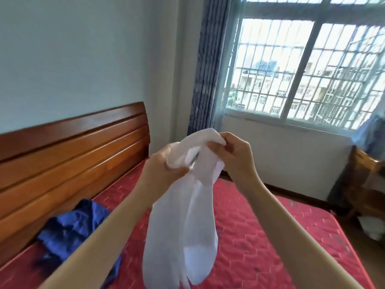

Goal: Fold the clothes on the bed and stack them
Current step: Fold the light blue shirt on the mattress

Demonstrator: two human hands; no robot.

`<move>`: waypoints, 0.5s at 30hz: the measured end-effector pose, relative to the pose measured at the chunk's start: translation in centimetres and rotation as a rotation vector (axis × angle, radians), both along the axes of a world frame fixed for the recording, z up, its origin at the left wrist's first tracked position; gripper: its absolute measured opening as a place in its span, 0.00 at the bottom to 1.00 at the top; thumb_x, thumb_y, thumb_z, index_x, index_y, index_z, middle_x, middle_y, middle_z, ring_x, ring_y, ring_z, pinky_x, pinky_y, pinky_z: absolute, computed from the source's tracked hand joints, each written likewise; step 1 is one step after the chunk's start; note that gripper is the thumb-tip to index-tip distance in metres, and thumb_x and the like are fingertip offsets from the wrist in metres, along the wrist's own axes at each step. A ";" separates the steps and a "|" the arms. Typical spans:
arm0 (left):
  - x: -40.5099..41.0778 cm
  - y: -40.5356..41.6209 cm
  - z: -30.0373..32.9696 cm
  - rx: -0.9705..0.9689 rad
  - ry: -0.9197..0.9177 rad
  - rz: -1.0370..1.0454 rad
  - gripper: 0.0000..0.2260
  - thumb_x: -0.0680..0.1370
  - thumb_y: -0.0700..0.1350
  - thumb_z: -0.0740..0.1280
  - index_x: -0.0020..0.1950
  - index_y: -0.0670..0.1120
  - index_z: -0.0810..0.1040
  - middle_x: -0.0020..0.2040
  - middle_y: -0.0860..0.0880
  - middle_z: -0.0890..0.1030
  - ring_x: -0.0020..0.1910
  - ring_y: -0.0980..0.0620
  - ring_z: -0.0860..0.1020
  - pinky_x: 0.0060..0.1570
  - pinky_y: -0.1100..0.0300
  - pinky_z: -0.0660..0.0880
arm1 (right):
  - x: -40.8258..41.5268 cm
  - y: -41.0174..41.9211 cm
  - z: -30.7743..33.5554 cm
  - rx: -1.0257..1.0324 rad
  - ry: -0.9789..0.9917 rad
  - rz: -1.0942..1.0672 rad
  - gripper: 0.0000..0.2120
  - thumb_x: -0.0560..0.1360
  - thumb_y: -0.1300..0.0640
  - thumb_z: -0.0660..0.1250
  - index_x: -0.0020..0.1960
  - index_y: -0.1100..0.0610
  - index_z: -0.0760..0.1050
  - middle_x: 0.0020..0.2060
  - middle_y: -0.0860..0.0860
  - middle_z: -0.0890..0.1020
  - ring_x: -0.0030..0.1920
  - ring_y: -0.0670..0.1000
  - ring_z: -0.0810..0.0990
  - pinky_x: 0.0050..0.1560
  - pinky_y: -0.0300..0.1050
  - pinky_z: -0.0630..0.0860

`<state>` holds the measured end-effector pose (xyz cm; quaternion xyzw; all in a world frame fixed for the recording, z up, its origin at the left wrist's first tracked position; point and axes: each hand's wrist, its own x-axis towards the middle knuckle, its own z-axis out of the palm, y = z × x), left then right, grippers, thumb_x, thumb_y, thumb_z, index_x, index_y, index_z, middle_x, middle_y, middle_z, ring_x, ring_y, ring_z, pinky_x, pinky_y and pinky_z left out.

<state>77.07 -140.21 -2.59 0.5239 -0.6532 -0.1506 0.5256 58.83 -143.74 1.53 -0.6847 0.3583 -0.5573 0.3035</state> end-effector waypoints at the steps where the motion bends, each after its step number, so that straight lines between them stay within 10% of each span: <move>1: 0.0 0.1 0.7 -0.014 -0.057 0.000 0.18 0.70 0.53 0.75 0.56 0.61 0.73 0.40 0.68 0.78 0.41 0.67 0.78 0.39 0.78 0.72 | -1.0 0.3 1.1 -0.016 0.028 -0.004 0.04 0.73 0.64 0.71 0.45 0.56 0.81 0.36 0.49 0.81 0.37 0.46 0.77 0.42 0.45 0.76; 9: -1.3 -0.5 8.7 -0.062 -0.216 -0.129 0.11 0.78 0.38 0.67 0.41 0.52 0.75 0.34 0.56 0.76 0.30 0.68 0.74 0.31 0.75 0.68 | -7.8 2.1 9.0 -0.115 0.261 -0.122 0.04 0.74 0.63 0.70 0.47 0.64 0.81 0.41 0.66 0.81 0.38 0.51 0.75 0.44 0.47 0.73; 15: -3.4 -1.7 11.9 -0.200 -0.192 -0.173 0.09 0.77 0.38 0.66 0.38 0.49 0.76 0.31 0.56 0.75 0.28 0.65 0.74 0.29 0.73 0.67 | -10.6 4.1 13.4 -0.172 0.141 -0.226 0.01 0.74 0.62 0.70 0.45 0.59 0.81 0.36 0.53 0.82 0.34 0.44 0.78 0.37 0.34 0.74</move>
